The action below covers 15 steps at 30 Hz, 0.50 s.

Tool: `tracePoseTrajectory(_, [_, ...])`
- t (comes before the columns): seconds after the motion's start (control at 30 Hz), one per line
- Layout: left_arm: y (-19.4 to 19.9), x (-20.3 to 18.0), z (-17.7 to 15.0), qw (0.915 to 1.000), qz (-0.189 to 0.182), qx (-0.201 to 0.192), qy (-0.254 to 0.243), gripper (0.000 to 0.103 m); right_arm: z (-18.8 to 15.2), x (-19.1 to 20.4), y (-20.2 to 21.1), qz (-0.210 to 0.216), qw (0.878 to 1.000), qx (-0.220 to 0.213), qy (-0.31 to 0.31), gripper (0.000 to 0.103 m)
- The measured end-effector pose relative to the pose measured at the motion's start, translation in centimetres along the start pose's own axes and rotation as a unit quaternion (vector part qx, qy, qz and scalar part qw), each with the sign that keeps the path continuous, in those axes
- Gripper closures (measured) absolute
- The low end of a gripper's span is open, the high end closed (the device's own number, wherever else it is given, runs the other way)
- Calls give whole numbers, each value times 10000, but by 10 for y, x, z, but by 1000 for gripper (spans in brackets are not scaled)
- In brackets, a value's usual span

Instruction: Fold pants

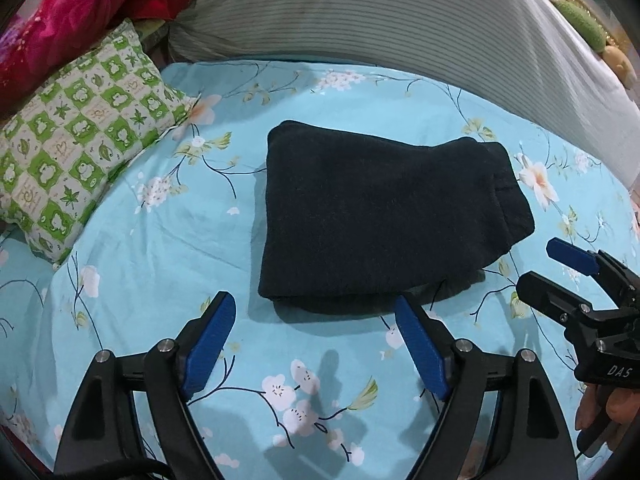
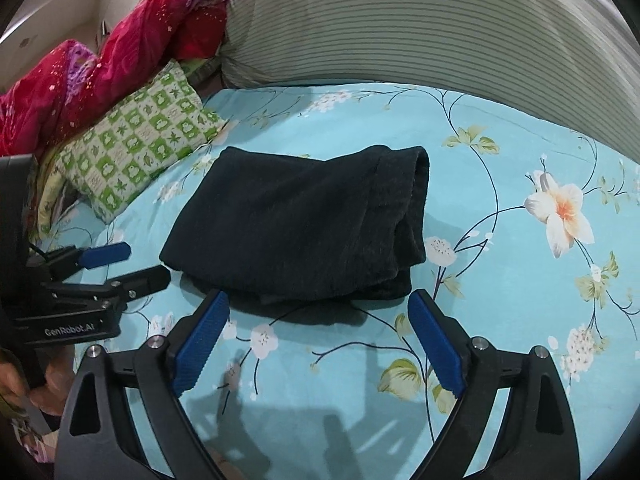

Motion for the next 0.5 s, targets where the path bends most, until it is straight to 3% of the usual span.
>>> tracePoseTrajectory(0.5, [17,-4,-9,9980,209,-589,-130,19,-8,5,8,-134,9989,-408,194,9])
Point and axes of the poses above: each gripper's, at about its wrist camera, not at the fingertips, and y roughly against the way its jaws point, x to its left, z to its top, the point moved 9 cm from there along -y, roughly the way its jaws point, and after that the axes turned 11 degrees about y, right-handed, at the moved point
